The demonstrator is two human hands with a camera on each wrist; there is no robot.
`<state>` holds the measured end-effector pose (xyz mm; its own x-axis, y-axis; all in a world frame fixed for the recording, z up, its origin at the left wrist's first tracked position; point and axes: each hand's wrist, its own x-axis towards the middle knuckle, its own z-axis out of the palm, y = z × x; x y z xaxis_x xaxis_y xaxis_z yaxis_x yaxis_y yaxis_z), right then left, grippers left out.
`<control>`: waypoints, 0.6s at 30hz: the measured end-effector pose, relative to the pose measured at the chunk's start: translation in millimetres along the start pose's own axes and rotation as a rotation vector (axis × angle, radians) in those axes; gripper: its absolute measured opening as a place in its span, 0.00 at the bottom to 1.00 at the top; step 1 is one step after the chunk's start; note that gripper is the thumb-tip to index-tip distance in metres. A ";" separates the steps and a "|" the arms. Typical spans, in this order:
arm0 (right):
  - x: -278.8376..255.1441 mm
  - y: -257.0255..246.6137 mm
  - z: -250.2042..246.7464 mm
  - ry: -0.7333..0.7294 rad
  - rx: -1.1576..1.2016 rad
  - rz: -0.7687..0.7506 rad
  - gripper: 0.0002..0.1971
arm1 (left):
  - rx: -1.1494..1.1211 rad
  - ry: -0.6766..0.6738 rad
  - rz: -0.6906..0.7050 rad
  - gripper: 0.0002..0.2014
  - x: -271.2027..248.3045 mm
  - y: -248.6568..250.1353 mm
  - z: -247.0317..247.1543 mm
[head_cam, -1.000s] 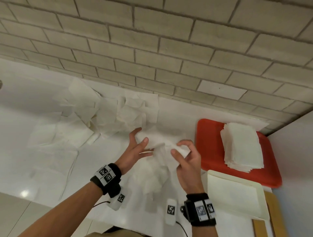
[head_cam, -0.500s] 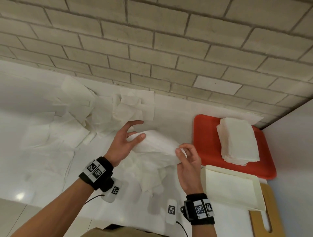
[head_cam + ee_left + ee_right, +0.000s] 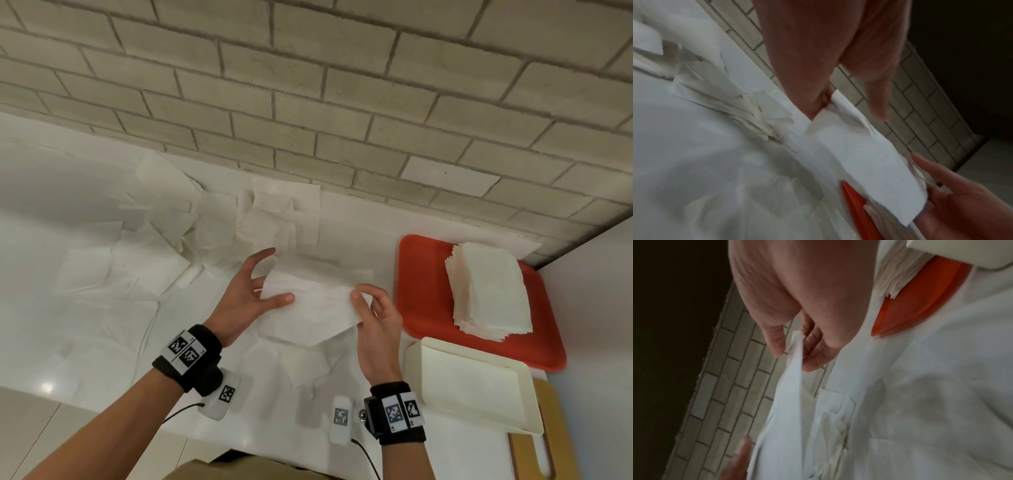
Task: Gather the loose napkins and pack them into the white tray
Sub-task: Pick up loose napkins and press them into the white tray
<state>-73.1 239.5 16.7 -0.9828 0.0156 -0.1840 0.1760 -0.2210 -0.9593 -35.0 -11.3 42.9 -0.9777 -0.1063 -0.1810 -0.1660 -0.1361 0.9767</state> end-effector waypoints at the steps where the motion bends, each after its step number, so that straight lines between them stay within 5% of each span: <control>1: -0.4 2.1 -0.5 0.012 -0.009 0.003 0.10 | 0.013 0.025 0.012 0.38 0.4 -2.7 -0.7; 4: -1.1 6.8 -3.5 0.020 -0.018 0.008 0.12 | 0.046 0.056 0.015 0.28 4.3 -8.8 -5.4; 14: -3.2 -16.1 -4.6 -0.024 -0.034 -0.057 0.20 | 0.152 0.064 0.229 0.20 2.9 22.0 2.5; 18: -4.3 -30.5 -5.4 -0.090 -0.097 -0.123 0.13 | 0.203 0.084 0.296 0.06 0.3 37.6 3.9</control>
<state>-73.9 251.4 45.5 -0.9975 -0.0518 -0.0485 0.0548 -0.1273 -0.9904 -42.0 -12.7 80.1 -0.9747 -0.1936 0.1119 0.0919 0.1097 0.9897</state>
